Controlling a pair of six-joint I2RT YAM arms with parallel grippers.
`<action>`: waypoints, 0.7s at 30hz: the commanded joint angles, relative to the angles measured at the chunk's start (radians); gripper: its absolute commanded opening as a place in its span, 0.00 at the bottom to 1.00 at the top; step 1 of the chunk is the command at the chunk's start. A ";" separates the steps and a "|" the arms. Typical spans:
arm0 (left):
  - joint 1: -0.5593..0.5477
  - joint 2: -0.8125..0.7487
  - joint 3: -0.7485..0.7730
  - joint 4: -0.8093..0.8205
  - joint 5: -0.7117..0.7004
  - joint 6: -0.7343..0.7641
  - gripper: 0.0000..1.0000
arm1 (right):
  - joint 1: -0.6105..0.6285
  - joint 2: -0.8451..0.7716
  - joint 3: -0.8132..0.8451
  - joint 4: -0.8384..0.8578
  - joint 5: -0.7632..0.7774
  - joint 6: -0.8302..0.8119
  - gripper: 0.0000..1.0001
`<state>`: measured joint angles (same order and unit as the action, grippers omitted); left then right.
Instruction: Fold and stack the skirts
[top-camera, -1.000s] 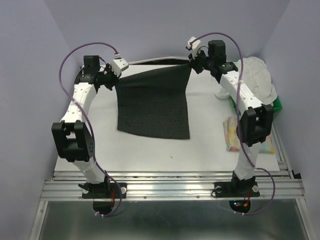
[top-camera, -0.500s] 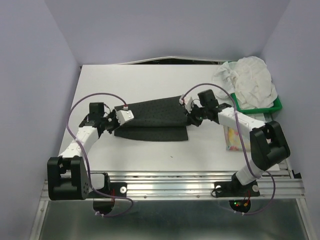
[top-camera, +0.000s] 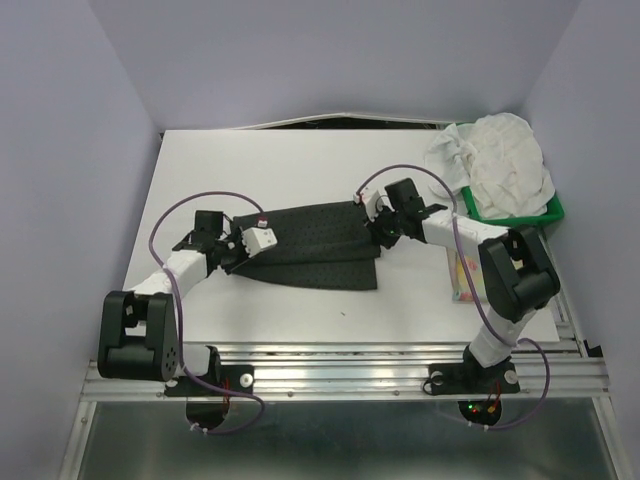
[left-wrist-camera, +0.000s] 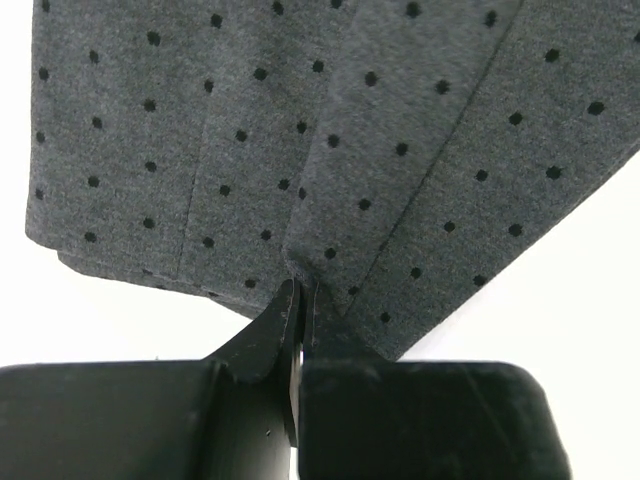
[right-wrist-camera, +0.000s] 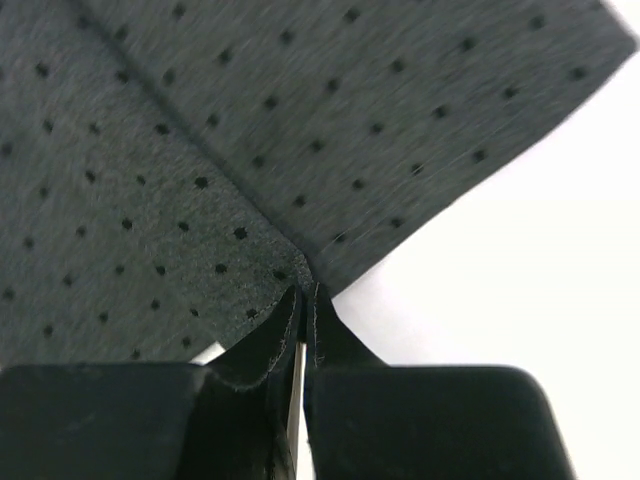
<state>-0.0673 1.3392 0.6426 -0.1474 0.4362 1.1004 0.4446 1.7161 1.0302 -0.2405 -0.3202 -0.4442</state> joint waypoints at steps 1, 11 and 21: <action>-0.072 -0.015 0.048 0.018 -0.057 -0.097 0.00 | -0.055 0.049 0.140 0.086 0.121 0.021 0.01; -0.121 -0.058 0.158 -0.010 -0.088 -0.231 0.00 | -0.103 0.004 0.321 -0.058 -0.049 -0.002 0.01; -0.124 -0.302 0.082 -0.228 -0.034 -0.032 0.63 | -0.064 -0.270 0.051 -0.235 -0.174 -0.100 0.75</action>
<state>-0.1928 1.1484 0.7544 -0.2848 0.3698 0.9718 0.3759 1.5650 1.1248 -0.3790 -0.4488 -0.5140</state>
